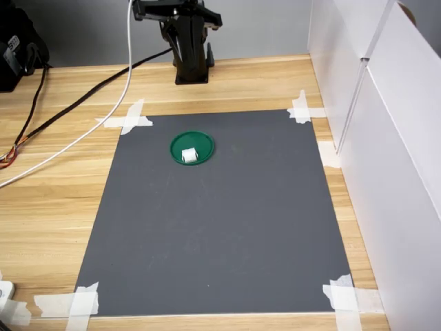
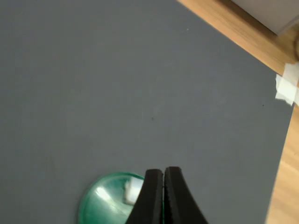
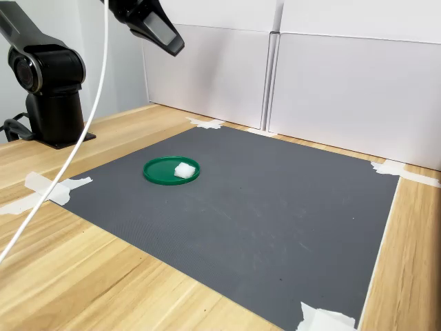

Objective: Grasp a white terminal and put it in the green lid.

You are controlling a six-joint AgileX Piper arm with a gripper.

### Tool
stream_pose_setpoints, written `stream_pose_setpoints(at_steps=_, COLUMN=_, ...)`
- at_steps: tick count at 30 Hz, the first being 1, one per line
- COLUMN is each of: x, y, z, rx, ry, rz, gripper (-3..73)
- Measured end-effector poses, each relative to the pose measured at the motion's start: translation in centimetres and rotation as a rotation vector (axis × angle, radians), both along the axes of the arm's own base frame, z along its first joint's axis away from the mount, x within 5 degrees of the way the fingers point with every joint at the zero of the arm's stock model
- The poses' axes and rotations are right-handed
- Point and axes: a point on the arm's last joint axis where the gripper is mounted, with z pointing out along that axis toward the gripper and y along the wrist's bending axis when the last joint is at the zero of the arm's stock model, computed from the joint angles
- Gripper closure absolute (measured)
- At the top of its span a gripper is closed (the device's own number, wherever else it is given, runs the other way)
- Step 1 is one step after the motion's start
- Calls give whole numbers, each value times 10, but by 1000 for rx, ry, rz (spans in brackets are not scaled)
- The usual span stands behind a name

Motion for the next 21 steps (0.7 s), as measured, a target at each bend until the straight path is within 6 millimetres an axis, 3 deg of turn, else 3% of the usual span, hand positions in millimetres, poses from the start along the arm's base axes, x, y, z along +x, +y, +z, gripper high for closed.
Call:
stream_pose_setpoints(at_steps=6, x=-24, y=-6, z=4, rx=301, ry=-181, rz=-142, gripper=714)
stream_pose_setpoints(at_steps=10, x=-37, y=-10, z=-9, rx=419, ry=-309, rz=-184, gripper=714)
stream_pose_setpoints(at_steps=16, x=-48, y=-12, z=-42, rx=447, ry=-323, rz=-199, gripper=714)
stream_pose_setpoints(at_steps=21, x=-56, y=-12, z=-55, rx=454, ry=-330, rz=-192, gripper=714)
